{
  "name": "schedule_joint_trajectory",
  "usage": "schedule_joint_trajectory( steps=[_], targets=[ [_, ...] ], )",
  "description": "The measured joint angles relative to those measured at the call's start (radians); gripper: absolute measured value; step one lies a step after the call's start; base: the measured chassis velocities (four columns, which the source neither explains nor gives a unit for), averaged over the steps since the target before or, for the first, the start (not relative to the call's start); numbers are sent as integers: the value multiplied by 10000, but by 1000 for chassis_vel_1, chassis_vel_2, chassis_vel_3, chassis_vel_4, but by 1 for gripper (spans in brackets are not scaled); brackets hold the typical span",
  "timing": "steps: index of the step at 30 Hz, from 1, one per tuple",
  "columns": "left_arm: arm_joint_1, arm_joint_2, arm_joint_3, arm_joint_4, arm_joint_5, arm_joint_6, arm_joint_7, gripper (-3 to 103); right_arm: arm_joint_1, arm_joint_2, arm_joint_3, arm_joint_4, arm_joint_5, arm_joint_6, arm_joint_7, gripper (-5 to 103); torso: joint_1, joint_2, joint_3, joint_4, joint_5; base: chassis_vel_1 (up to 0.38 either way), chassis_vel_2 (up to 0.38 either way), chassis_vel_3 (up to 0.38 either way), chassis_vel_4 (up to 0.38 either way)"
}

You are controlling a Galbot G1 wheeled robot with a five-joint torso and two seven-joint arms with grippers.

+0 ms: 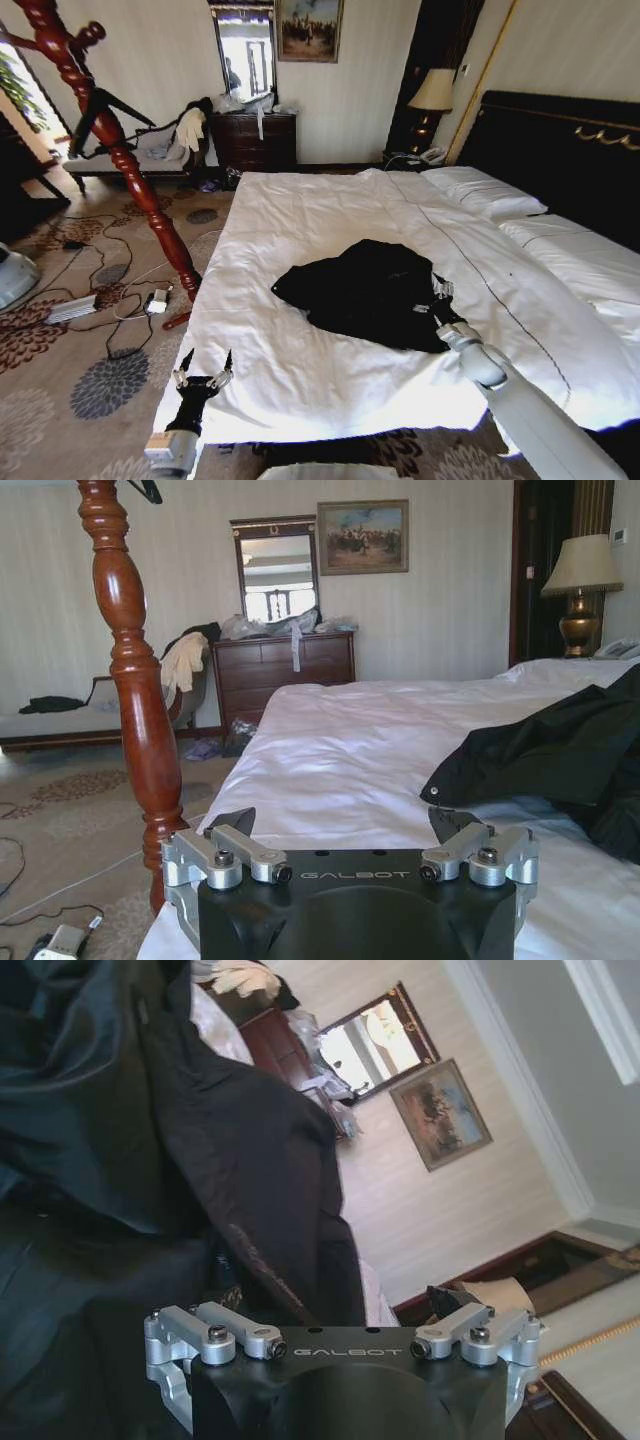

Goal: Pick up the clothes from the bed and hang them on the clothes hanger.

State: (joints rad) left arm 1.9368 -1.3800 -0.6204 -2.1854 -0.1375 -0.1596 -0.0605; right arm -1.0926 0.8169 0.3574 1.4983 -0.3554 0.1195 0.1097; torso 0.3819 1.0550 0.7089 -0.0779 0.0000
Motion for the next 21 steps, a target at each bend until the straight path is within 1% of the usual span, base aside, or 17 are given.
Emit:
schedule_joint_trajectory(
  steps=[2, 5, 6, 7, 12, 16, 21],
  targets=[
    [83, 60, -67, -11, -127, 0, -6, 98, 453, 84, -478, -516, -320, 124, -23, 100, 0, 0, -1, -2, -1, 0, 0, 0, 0],
    [117, 172, -149, -12, -193, 0, -6, 98, 702, 164, -708, -796, -575, 212, -23, 100, 0, 0, 0, -1, 0, 0, 0, 0, 0],
    [127, 356, -282, -16, -311, 14, -7, 98, 1095, 293, -1049, -1173, -1021, 280, -24, 100, 0, 0, 0, -2, 0, 0, 0, 0, 0],
    [117, 413, -326, -20, -366, 36, -9, 98, 1281, 357, -1214, -1328, -1190, 307, -24, 100, 0, 0, 0, -1, -2, 0, 0, 0, 0],
    [85, 405, -386, -70, -484, 83, -37, 98, 1789, 600, -1657, -1747, -1611, 369, -11, 100, 0, 0, 0, 0, -1, 0, 0, 0, 0],
    [102, 313, -384, -80, -496, 84, -38, 98, 1986, 724, -1843, -1852, -1665, 374, 135, 100, -1, 0, 0, -1, -1, 0, 0, 0, 0],
    [7, 354, -235, 78, -511, 111, -41, 98, 2334, 892, -2145, -1989, -1700, 369, 380, 100, -1, 1, 0, -2, -1, 0, 0, 0, 0]
  ],
)
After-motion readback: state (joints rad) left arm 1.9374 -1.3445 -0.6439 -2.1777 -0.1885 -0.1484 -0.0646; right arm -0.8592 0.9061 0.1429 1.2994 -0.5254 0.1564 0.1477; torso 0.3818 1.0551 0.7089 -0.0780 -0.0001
